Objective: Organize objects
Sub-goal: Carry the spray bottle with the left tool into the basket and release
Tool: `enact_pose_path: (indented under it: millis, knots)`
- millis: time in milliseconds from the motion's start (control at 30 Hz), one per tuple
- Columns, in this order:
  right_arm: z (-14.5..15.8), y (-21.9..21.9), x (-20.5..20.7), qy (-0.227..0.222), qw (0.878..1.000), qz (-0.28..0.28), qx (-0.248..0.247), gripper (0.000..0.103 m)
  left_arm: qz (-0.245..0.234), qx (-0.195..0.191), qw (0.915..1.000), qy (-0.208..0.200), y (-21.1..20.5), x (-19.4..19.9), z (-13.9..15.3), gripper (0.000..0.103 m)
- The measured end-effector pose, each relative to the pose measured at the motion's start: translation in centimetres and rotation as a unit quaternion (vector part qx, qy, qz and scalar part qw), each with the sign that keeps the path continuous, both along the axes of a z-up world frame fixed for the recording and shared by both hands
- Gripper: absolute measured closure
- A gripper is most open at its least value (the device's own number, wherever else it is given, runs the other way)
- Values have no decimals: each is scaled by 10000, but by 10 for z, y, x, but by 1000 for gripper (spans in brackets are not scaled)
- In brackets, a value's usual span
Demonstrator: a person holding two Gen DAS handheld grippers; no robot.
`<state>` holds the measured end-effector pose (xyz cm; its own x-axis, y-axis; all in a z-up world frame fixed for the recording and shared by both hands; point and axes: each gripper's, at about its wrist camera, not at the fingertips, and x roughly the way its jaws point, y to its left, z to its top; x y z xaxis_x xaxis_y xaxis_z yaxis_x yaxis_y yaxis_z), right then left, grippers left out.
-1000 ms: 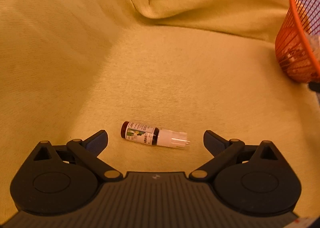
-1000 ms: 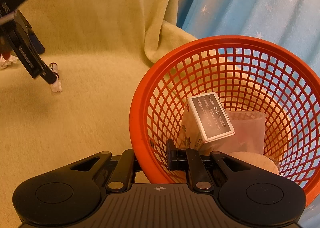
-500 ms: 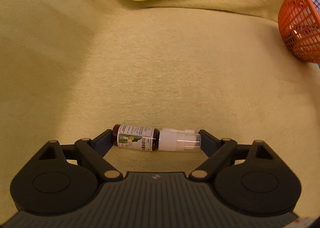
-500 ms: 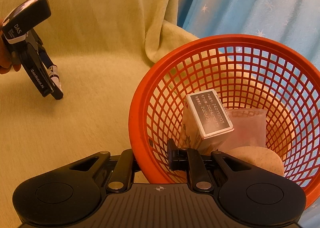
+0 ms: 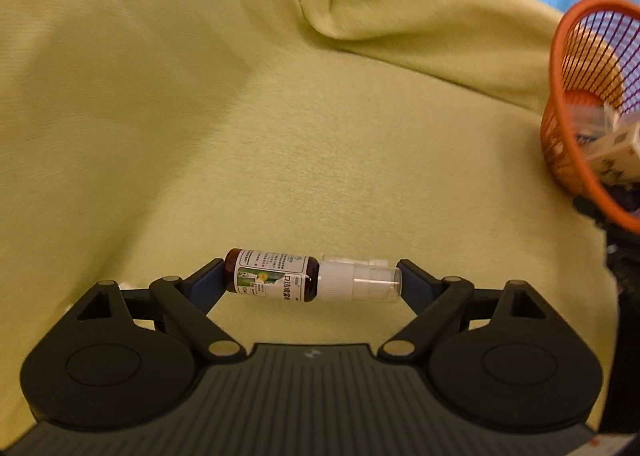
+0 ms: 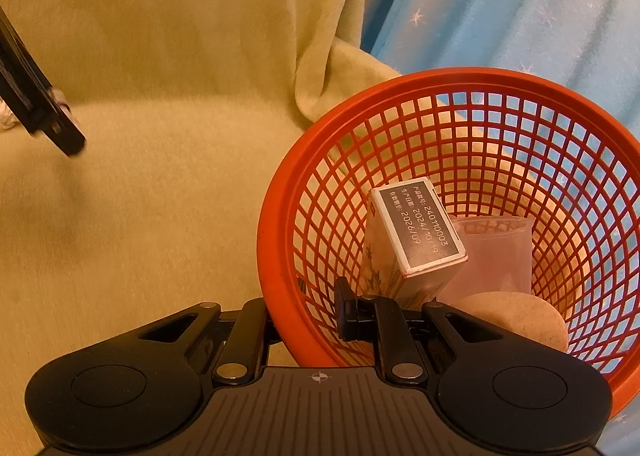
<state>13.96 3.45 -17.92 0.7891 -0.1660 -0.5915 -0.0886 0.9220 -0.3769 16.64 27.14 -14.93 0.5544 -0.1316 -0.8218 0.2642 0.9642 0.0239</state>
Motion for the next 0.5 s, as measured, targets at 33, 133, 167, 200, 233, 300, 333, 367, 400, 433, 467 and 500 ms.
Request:
enact_pose_path:
  millis: [33, 133, 167, 200, 233, 300, 333, 367, 400, 433, 467, 500]
  knots:
    - [0, 0, -1, 1, 10000, -2, 1, 92, 126, -71, 9999, -26, 2, -5, 6, 15]
    - [0, 1, -4, 10, 10000, 4, -19, 92, 417, -292, 9986, -135, 5, -18, 23, 15]
    - [-1, 1, -6, 16, 10000, 17, -43, 92, 517, -337, 9979, -185, 7, -23, 30, 15]
    - [-1, 2, -7, 20, 10000, 30, -62, 92, 609, -393, 9971, -236, 7, -26, 36, 15]
    - [-1, 2, -8, 24, 10000, 40, -75, 92, 694, -456, 9961, -290, 9, -28, 41, 15]
    - [-1, 2, -11, 26, 9999, 55, -102, 92, 829, -546, 9943, -388, 10, -32, 51, 15]
    - [-1, 2, -12, 27, 9999, 57, -112, 92, 885, -563, 9935, -446, 9, -34, 56, 15]
    - [-1, 2, -13, 29, 9999, 59, -119, 92, 953, -586, 9925, -502, 9, -34, 60, 15]
    - [-1, 2, -14, 31, 9999, 64, -127, 92, 1020, -627, 9913, -550, 8, -36, 65, 15]
    - [-1, 3, -14, 35, 9999, 67, -140, 92, 1074, -688, 9900, -598, 8, -38, 70, 15]
    - [-1, 3, -15, 39, 9998, 75, -156, 92, 1122, -752, 9887, -645, 6, -40, 74, 15]
    - [-1, 4, -15, 42, 9998, 83, -170, 92, 1169, -797, 9875, -688, 5, -43, 79, 15]
